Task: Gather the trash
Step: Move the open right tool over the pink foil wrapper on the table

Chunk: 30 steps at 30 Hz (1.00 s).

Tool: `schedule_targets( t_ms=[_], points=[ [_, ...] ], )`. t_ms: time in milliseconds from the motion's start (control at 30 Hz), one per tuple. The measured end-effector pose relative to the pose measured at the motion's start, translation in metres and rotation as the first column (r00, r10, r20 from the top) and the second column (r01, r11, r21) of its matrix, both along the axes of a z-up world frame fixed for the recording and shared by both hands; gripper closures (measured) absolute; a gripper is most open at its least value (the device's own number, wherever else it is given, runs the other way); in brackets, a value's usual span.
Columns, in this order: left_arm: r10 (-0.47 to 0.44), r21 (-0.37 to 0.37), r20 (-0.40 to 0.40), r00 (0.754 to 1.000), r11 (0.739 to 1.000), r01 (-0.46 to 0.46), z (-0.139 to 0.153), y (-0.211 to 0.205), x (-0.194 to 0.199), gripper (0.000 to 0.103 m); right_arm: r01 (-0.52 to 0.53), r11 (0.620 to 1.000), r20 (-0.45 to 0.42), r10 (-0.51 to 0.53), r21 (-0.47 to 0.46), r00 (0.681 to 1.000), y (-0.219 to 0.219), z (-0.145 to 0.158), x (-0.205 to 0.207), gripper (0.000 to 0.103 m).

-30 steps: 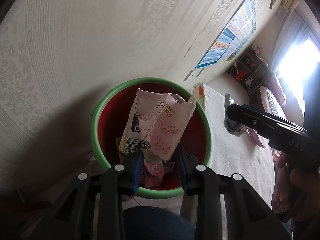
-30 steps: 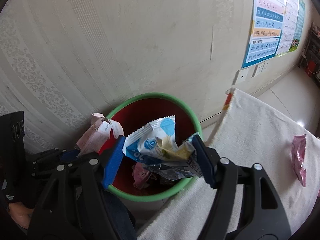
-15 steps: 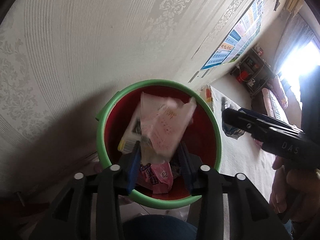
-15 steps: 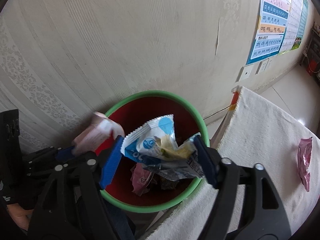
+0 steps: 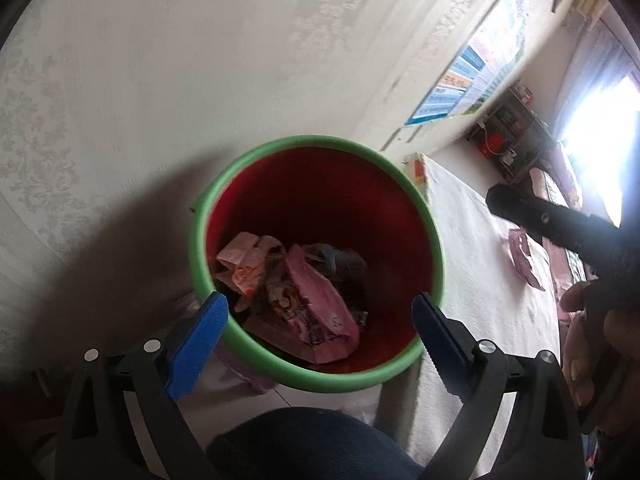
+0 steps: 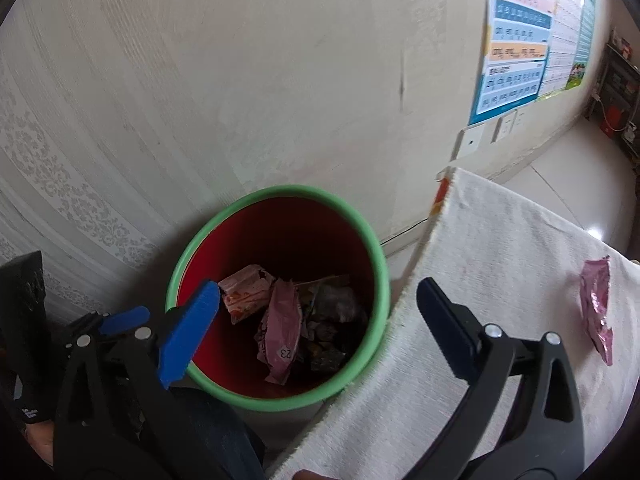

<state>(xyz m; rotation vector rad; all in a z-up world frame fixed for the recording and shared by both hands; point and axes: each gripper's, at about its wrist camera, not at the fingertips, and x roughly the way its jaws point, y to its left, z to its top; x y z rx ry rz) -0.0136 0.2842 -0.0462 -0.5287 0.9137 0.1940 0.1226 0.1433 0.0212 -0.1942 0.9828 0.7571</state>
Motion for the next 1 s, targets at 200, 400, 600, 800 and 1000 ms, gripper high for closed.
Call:
schedule_targets(
  t_ms=[200,400,600,800,1000],
  points=[
    [-0.062,0.008,0.012,0.998,0.998,0.062,0.007,-0.022,0.008,0.013,0.053,0.998,0.026,-0.054,0.014,0.998,-0.035,0.013,-0.003,0.005],
    [-0.121,0.021,0.017,0.993,0.993,0.12,0.018,-0.053,0.022,0.013,0.121,0.993,0.036,-0.121,0.016,0.992,-0.083,0.018,-0.004,0.005],
    [-0.196,0.041,0.015,0.98,0.98,0.195,0.027,-0.097,0.036,0.012,0.196,0.981,0.05,-0.196,0.004,0.979,-0.139,0.016,-0.005,0.005],
    [-0.27,0.059,0.009,0.963,0.961,0.269,0.035,-0.146,0.052,0.012,0.287,0.958,0.049,-0.287,-0.002,0.957,-0.201,0.011,-0.002,0.005],
    [-0.334,0.085,-0.017,0.942,0.939,0.334,0.028,-0.196,0.067,0.009,0.365,0.931,0.051,-0.364,-0.01,0.93,-0.256,0.006,0.0,0.005]
  ],
)
